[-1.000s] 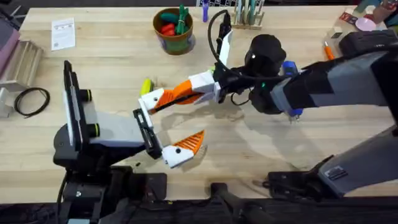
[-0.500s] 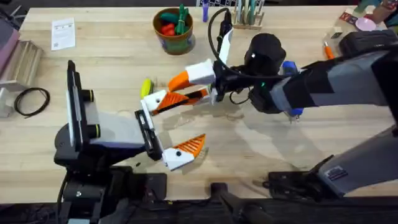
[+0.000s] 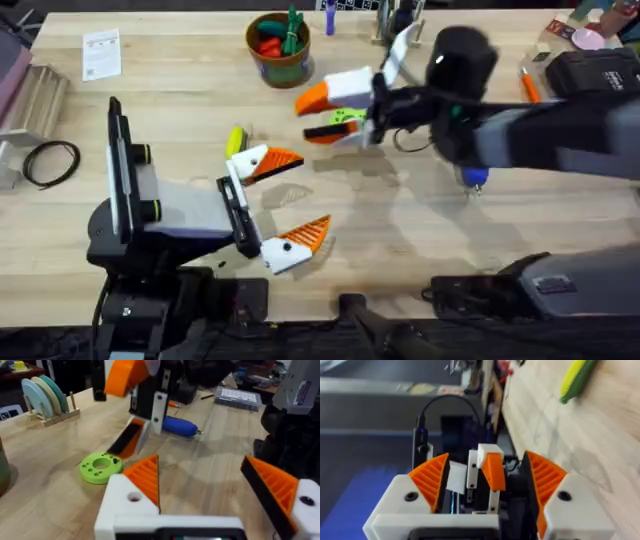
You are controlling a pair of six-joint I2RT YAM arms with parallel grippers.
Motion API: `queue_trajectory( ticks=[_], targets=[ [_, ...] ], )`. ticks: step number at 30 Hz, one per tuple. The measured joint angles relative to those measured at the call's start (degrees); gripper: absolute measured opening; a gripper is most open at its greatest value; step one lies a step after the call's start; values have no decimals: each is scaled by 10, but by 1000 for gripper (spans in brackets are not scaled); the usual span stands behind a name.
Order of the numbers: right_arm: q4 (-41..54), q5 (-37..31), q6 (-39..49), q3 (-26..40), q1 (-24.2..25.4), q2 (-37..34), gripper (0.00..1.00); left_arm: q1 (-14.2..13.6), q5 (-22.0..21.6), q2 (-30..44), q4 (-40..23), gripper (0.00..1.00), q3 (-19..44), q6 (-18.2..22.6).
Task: Pick up the gripper from the table and insert it into the empty holder that is missing its gripper. Then pick up a screw, insert it into the mounting hole, and use the screwdriver to tighten it. Finally, clean up the table by picking up the vegetable and placing it into the bucket.
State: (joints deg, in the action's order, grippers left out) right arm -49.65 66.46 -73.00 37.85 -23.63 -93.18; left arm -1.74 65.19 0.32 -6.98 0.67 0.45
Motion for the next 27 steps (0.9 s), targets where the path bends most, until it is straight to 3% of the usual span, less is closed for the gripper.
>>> queue_trajectory(
  ticks=[6, 14, 20, 27],
  targets=[
    [340, -44, 171, 58, 52, 118, 833, 0, 0, 0, 0, 985, 0, 0],
    [795, -190, 423, 249, 77, 171, 833, 0, 2, 0, 0, 985, 0, 0],
    [979, -363, 534, 375, 53, 167, 836, 0, 2, 0, 0, 985, 0, 0],
    [1091, -563, 573, 460, -10, 123, 836, 0, 2, 0, 0, 985, 0, 0]
  ],
)
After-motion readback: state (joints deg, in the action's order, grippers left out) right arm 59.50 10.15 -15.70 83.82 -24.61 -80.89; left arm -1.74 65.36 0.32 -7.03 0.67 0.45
